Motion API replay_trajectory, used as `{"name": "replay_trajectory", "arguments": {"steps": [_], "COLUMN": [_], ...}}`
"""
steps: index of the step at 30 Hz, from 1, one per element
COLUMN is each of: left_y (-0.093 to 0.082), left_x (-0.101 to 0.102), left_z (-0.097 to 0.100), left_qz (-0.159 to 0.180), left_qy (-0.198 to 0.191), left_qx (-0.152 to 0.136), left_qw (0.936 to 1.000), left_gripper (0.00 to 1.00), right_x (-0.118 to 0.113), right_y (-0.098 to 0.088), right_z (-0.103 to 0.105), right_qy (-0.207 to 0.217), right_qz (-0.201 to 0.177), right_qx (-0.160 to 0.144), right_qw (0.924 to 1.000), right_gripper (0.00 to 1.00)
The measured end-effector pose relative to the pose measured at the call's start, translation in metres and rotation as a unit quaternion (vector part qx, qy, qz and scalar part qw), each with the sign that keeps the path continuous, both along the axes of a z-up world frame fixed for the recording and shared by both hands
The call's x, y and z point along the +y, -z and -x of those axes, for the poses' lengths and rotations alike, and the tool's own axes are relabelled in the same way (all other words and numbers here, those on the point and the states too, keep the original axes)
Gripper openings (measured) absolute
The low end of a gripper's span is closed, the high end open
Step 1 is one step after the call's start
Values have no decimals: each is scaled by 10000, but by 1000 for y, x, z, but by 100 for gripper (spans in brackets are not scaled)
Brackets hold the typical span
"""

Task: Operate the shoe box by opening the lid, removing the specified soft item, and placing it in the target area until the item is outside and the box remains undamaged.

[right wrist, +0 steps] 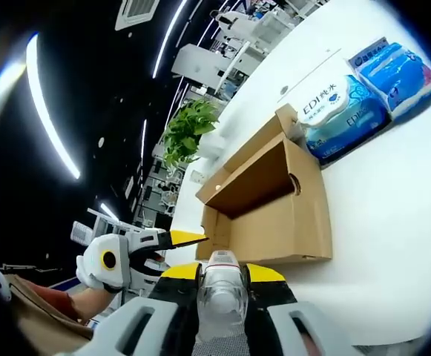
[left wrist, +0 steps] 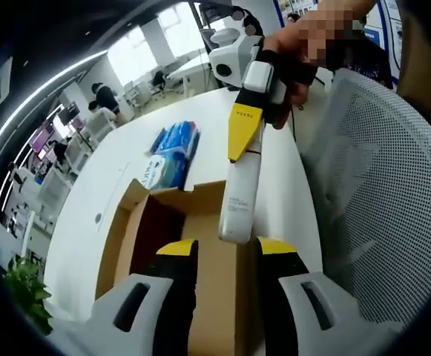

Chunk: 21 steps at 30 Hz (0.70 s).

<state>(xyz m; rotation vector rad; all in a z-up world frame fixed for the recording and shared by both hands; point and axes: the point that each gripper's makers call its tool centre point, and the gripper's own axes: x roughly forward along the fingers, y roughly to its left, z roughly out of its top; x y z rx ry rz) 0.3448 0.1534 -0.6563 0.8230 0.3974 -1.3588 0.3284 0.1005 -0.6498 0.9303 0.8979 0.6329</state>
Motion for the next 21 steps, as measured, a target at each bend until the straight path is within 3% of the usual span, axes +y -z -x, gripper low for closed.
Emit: {"name": "replay_trajectory", "arguments": {"steps": [5, 9, 21], "left_y": [1, 1, -12], "left_x": [-18, -23, -53], "left_z": [8, 13, 2], "left_qz": [54, -13, 20], "left_qy": [127, 284, 384], "left_qx": [-19, -116, -430], "left_qw": [9999, 9995, 9983], "left_gripper": [29, 20, 20], "right_x": [6, 7, -12], "right_y": [-2, -5, -17], "right_z": [2, 1, -16], "right_qy": [-122, -162, -413], "right_qz": [13, 26, 397], "right_qx": [-4, -27, -197], "right_qw": [9999, 9999, 9982], "right_gripper": [18, 18, 18]}}
